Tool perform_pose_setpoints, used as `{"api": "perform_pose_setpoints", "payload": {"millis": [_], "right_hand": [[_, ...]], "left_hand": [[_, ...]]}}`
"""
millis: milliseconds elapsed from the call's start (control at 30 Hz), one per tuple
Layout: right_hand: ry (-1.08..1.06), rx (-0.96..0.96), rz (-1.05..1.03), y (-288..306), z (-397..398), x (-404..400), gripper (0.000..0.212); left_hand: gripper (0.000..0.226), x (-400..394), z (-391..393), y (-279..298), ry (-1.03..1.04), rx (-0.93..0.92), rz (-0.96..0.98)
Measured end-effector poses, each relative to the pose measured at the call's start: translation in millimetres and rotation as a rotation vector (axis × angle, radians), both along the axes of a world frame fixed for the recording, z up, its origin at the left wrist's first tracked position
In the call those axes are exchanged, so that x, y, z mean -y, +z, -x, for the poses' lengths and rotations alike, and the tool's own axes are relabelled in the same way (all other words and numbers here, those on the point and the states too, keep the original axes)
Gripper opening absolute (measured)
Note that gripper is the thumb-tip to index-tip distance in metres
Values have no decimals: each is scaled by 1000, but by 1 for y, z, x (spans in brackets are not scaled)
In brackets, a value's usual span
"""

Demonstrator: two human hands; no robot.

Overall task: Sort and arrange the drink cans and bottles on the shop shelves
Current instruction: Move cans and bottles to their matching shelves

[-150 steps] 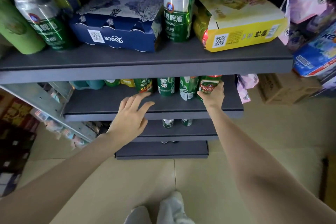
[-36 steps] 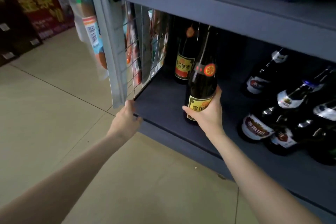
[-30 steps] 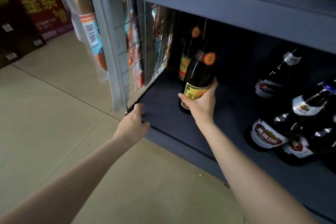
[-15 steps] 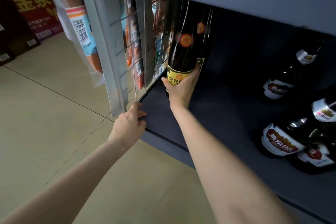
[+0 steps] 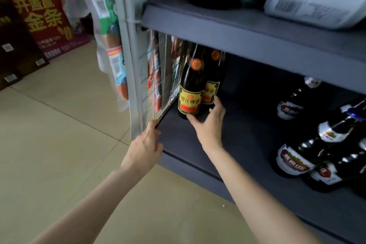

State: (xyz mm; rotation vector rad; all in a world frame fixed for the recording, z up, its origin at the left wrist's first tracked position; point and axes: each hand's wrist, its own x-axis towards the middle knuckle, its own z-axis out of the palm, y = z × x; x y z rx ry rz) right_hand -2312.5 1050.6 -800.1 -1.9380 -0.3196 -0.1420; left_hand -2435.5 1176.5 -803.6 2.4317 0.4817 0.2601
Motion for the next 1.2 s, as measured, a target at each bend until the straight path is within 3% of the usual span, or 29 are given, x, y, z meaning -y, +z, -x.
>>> {"api": "perform_pose_setpoints", "payload": {"millis": [233,400,500,700,833,900,1100,1200], "right_hand": [[70,255,138,99,91,110,53],[117,418,86,207,106,118,44],[139,421,81,269,84,91,52],[141,318,193,348,19,19,91],[142,106,289,365,-1,-14,85],[123,63,325,361,-6,-21,96],[79,218,237,356,10,-11,110],[79,299,202,363,32,23,95]], "left_hand": [[41,11,19,101,37,520,-43],[41,17,12,176,-74,673,-186],[52,14,0,202,1,561,-334],[67,5,-9,213,-138,325,-587],[67,3,-9,224,-164,176,-655],[66,5,-7,229,-141,131,-652],[65,13,-2,230,-52,88,-655],[67,13,0,229,-53,76,-657]]}}
